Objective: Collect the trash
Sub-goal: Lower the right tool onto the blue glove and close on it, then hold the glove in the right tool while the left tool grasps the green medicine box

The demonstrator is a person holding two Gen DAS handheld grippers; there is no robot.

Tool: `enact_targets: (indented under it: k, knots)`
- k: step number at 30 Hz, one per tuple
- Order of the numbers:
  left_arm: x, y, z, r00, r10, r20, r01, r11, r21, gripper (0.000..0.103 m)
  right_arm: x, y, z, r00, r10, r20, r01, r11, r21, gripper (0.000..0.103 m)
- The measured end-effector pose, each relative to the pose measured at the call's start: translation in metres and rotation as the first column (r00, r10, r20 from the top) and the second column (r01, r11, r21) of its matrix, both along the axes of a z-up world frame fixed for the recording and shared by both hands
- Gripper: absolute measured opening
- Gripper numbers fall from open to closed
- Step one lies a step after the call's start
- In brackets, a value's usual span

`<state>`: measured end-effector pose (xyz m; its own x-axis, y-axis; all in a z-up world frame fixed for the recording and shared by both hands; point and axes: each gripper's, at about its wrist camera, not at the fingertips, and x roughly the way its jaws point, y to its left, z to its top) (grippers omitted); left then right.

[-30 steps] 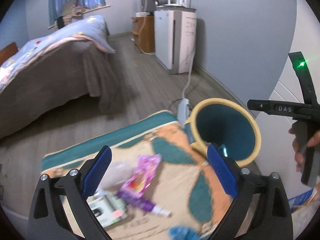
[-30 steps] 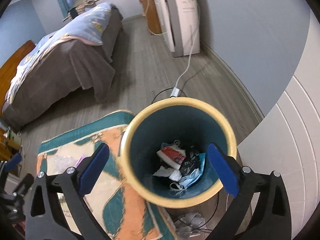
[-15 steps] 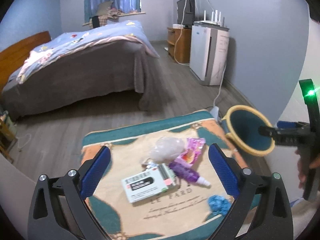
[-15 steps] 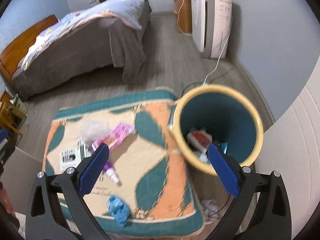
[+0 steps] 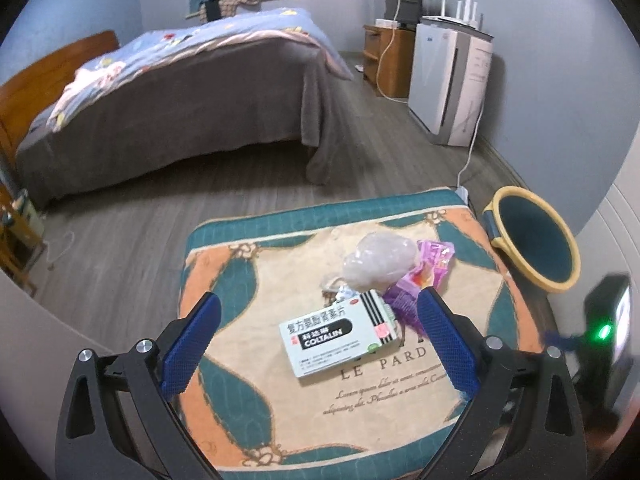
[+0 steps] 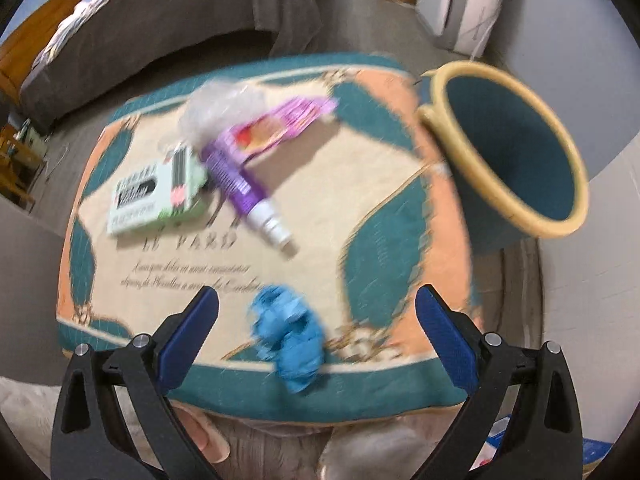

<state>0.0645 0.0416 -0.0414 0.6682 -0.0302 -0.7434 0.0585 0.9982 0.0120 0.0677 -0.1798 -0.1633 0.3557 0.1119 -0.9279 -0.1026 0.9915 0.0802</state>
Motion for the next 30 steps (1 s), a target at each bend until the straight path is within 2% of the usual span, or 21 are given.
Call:
enact_targets:
  k: [1, 3, 6, 7, 8, 10, 14, 19, 22, 25, 30]
  knots:
    - [0.000, 0.001, 0.000, 1.000, 0.002, 0.001, -0.002, 1.000, 0.002, 0.097, -0.002, 0.004, -0.004, 1.000, 0.012, -0.011, -0.012, 1.000, 0.002, 0.093]
    - [0.001, 0.003, 0.001, 1.000, 0.011, 0.006, -0.011, 1.000, 0.006, 0.097, -0.004, 0.013, -0.013, 0.998, 0.050, -0.045, -0.051, 0.999, -0.007, 0.081]
    - [0.003, 0.004, 0.001, 1.000, 0.018, 0.002, -0.018, 1.000, -0.018, 0.097, -0.004, 0.022, -0.027, 0.990, 0.093, -0.103, -0.097, 0.994, -0.042, 0.060]
    - [0.003, 0.005, 0.001, 1.000, 0.019, 0.000, -0.019, 0.999, -0.029, 0.097, -0.004, 0.022, -0.031, 0.988, 0.096, -0.125, -0.100, 0.995, -0.027, 0.044]
    - [0.004, 0.005, 0.001, 1.000, 0.019, -0.003, -0.019, 0.999, -0.035, 0.097, -0.004, 0.022, -0.035, 0.985, 0.097, -0.146, -0.100, 0.995, -0.015, 0.038]
    - [0.004, 0.006, 0.001, 1.000, 0.020, -0.004, -0.020, 0.999, -0.032, 0.097, -0.003, 0.023, -0.033, 0.983, 0.106, -0.150, -0.109, 0.994, -0.008, 0.033]
    - [0.009, 0.006, -0.002, 1.000, 0.010, -0.009, -0.010, 1.000, -0.019, 0.097, 0.007, 0.021, -0.004, 0.988, 0.121, -0.092, -0.119, 0.992, 0.029, 0.032]
    - [0.023, 0.004, -0.006, 1.000, -0.016, -0.006, 0.016, 0.998, 0.061, 0.097, 0.044, 0.011, 0.061, 0.989, 0.146, 0.028, -0.147, 0.989, 0.033, 0.032]
    - [0.034, 0.006, -0.011, 0.999, -0.037, -0.023, 0.038, 0.998, 0.050, 0.097, 0.072, 0.003, 0.089, 0.983, 0.151, 0.104, -0.153, 0.988, 0.014, 0.032]
    - [0.046, 0.010, -0.026, 0.996, -0.046, -0.074, 0.047, 0.999, 0.000, 0.097, 0.089, -0.006, 0.091, 0.980, 0.136, 0.148, -0.144, 0.989, 0.044, 0.032]
    - [0.062, 0.004, -0.071, 0.973, -0.125, -0.196, 0.123, 0.992, -0.023, 0.097, 0.110, -0.008, 0.065, 0.991, 0.110, 0.076, -0.119, 0.986, 0.119, 0.032]
